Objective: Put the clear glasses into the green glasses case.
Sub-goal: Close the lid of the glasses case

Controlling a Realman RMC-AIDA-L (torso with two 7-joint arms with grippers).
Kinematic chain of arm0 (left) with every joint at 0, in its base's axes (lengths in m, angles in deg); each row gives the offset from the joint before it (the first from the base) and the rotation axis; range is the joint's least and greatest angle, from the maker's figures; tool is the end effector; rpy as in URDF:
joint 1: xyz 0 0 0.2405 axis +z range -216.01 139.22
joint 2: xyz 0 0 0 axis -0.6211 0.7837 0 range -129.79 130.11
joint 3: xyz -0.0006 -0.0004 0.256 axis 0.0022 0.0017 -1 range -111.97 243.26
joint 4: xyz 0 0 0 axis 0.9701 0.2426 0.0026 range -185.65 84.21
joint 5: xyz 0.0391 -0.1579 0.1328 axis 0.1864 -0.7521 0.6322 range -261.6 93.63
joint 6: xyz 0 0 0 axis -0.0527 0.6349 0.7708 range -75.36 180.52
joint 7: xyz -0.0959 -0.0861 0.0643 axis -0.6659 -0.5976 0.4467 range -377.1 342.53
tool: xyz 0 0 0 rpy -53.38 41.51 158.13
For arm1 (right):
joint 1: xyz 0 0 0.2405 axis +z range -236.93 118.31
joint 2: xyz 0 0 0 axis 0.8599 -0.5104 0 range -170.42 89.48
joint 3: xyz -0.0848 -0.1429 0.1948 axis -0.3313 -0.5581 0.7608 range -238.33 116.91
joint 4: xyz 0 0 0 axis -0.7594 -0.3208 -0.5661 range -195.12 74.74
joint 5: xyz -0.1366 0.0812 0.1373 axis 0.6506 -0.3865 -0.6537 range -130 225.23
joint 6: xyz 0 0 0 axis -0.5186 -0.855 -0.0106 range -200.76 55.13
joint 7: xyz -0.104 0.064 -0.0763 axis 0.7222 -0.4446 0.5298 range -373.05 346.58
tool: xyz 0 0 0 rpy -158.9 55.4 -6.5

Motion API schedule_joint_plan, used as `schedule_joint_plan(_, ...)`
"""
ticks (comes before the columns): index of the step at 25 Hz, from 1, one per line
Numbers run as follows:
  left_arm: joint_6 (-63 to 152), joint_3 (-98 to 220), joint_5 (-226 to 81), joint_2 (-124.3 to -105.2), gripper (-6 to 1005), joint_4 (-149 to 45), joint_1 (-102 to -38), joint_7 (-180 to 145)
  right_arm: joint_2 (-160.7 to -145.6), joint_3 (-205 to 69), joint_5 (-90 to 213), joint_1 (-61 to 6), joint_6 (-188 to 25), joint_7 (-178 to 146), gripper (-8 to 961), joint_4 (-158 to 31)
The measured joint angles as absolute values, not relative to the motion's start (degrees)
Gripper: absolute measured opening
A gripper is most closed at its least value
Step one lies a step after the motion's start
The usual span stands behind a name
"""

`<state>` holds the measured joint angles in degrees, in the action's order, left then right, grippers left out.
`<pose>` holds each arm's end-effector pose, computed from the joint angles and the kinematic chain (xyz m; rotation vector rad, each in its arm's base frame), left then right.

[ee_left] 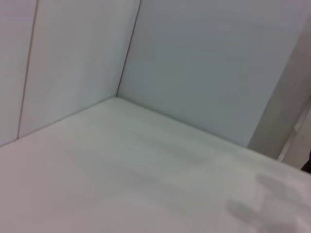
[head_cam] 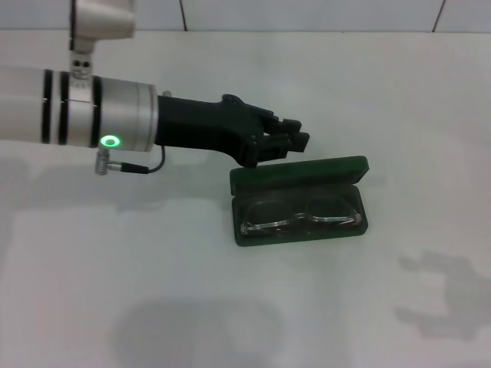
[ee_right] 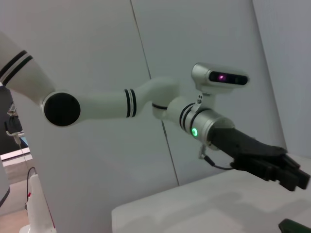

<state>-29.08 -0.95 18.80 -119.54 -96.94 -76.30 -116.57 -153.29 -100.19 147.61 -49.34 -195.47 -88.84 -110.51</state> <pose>-0.1575 0.3612 -0.0376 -2.9621 -0.5912 -0.6375 0.2952 0.2025 0.0950 -2.7988 0.3958 1.0303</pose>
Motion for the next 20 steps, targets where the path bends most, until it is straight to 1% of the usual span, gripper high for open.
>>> schedule_joint_plan(1, -28.1, -1.9, 18.9, -119.54, 234, -96.8, -76.6, -116.7, -153.29, -100.2, 147.9, -49.4, -195.5, -88.7, 813, -110.5)
schedule_joint_plan(7, -25.0, -5.9, 20.0, -119.54, 238, -94.8, -78.6, -117.2, -153.67, -100.1, 148.4, -49.3, -195.0, -88.1, 769, -110.4)
schedule_joint_plan(12, -21.6, -6.9, 20.0, -119.63, 248, -94.4, -78.9, -117.2, -154.06, -100.1, 148.5, -48.7, -194.5, -86.7, 769, -109.1)
schedule_joint_plan(20, -17.5, -8.2, 19.8, -119.69, 263, -93.2, -79.3, -117.6, -154.00, -100.3, 148.6, -47.3, -193.6, -85.5, 769, -107.0)
